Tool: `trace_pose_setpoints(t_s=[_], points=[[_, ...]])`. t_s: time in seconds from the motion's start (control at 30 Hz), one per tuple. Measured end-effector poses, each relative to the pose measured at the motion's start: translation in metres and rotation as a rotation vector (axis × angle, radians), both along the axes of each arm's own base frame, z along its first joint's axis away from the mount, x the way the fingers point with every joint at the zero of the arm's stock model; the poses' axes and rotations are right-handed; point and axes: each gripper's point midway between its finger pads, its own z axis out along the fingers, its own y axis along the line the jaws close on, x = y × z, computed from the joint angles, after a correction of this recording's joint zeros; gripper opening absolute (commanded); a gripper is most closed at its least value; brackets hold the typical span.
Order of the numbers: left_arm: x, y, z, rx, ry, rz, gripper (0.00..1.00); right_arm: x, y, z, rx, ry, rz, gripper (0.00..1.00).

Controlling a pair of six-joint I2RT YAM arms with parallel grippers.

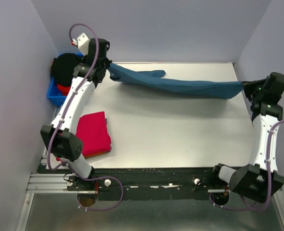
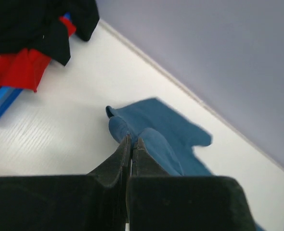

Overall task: Fold and stack the t-shirts
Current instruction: Fold the flattened tshirt in 1/3 of the way

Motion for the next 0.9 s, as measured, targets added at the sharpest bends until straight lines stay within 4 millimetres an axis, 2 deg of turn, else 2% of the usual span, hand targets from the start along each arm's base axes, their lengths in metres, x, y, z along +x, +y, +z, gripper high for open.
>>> trace_pose_setpoints(t_s=[0.03,0.1,0.13,0.2,0.3,0.37,0.47,0.57,0.67,0.73,0.83,0.9], points=[[-0.003,0.002,0.017,-0.002,-0.030,0.000,0.00,-0.005,0.002,0.019,-0.021,-0.038,0.002,0.01],[-0.014,0.006,0.065,-0.006,-0.121,-0.004,0.00,-0.020,0.008,0.057,-0.062,-0.123,0.002,0.01],[-0.025,0.010,0.094,-0.009,-0.179,-0.005,0.00,-0.029,0.012,0.074,-0.084,-0.166,0.000,0.01],[-0.045,0.018,0.137,-0.015,-0.272,0.000,0.00,-0.049,0.019,0.108,-0.127,-0.253,-0.004,0.01],[-0.080,0.033,0.192,-0.022,-0.398,0.019,0.00,-0.073,0.028,0.149,-0.175,-0.356,-0.012,0.01],[-0.096,0.041,0.224,-0.024,-0.468,0.035,0.00,-0.083,0.032,0.179,-0.204,-0.421,-0.014,0.01],[-0.102,0.046,0.258,-0.027,-0.545,0.052,0.00,-0.077,0.030,0.188,-0.207,-0.429,-0.012,0.01],[-0.082,0.048,0.259,-0.026,-0.545,0.065,0.00,-0.046,0.022,0.178,-0.177,-0.383,0.017,0.01],[-0.042,0.046,0.232,-0.031,-0.483,0.062,0.00,-0.004,0.015,0.149,-0.114,-0.301,0.073,0.01],[-0.002,0.041,0.197,-0.037,-0.403,0.049,0.00,0.030,0.010,0.120,-0.057,-0.225,0.117,0.01],[0.048,0.035,0.146,-0.043,-0.303,0.030,0.00,0.067,0.003,0.085,0.013,-0.138,0.161,0.01],[0.075,0.030,0.119,-0.059,-0.258,0.009,0.00,0.085,0.000,0.082,0.035,-0.118,0.183,0.01]])
